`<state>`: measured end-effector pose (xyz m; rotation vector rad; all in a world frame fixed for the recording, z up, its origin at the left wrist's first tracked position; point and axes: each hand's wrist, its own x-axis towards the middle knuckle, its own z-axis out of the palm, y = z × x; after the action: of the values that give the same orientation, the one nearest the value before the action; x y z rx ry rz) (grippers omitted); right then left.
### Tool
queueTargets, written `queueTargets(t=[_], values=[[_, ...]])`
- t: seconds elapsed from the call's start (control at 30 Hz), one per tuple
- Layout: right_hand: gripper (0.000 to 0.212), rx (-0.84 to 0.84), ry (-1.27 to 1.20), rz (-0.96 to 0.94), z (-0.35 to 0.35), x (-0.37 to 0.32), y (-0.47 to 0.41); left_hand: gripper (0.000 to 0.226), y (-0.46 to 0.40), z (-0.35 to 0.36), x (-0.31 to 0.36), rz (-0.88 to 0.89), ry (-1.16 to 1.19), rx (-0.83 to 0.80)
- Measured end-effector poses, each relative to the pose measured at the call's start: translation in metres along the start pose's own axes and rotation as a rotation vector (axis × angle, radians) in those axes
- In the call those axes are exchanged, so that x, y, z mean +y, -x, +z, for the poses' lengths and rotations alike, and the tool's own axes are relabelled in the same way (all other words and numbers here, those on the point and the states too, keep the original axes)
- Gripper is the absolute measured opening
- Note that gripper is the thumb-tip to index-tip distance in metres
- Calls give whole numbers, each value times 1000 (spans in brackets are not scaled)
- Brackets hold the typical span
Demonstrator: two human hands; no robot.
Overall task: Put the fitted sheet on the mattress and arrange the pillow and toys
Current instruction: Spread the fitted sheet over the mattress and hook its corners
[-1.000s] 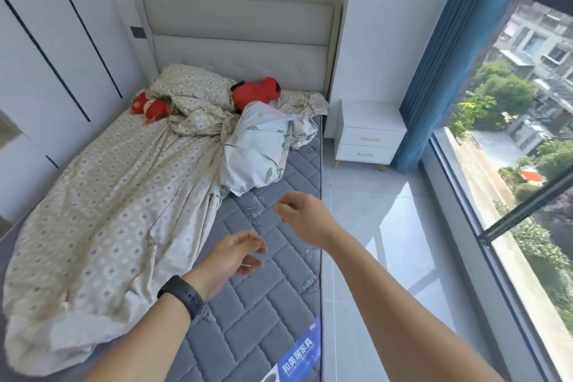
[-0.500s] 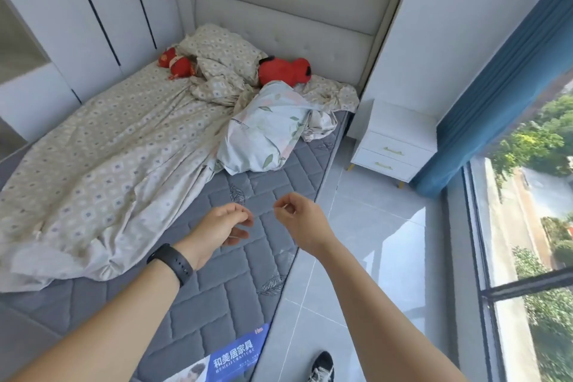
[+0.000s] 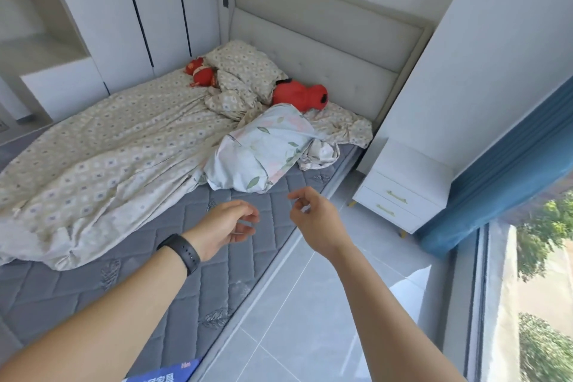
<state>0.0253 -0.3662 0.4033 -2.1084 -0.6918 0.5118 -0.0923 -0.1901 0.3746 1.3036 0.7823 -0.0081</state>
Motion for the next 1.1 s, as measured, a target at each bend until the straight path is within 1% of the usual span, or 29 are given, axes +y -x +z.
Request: queueTargets(t=[0.13,0.23,0.37,0.47,0.53,0.63,0.73,0.8,0.87,1.0,1.07,1.1], values=[[24,-107,58,-27,-10,16,-36,13,-42,18,21,8,39,38],[26,-182,204,-51,-23,30,-80,14,-86,34,45,19,86,59],[28,-253,346,-55,-44,54,-166,12,-167,50,78,31,125,63],[26,-301,358,-18,-59,74,-234,11,-237,54,98,-7,154,77],[24,-361,375,57,-70,79,-275,11,-278,52,116,-62,172,113],[22,-464,402,91,-90,76,-349,11,-333,49,153,-55,160,169],[18,-434,396,25,-105,69,-434,10,-386,45,190,-41,119,200],[16,-426,421,-7,-104,72,-485,10,-414,41,204,-39,112,221],[16,-493,453,-18,-95,83,-540,10,-447,38,213,-50,123,245],[17,-710,609,-102,-59,118,-655,12,-534,39,226,-110,202,352],[13,-801,703,-139,-42,136,-714,13,-583,42,234,-138,230,424],[14,-834,757,-162,-34,146,-744,13,-605,44,237,-162,242,454]])
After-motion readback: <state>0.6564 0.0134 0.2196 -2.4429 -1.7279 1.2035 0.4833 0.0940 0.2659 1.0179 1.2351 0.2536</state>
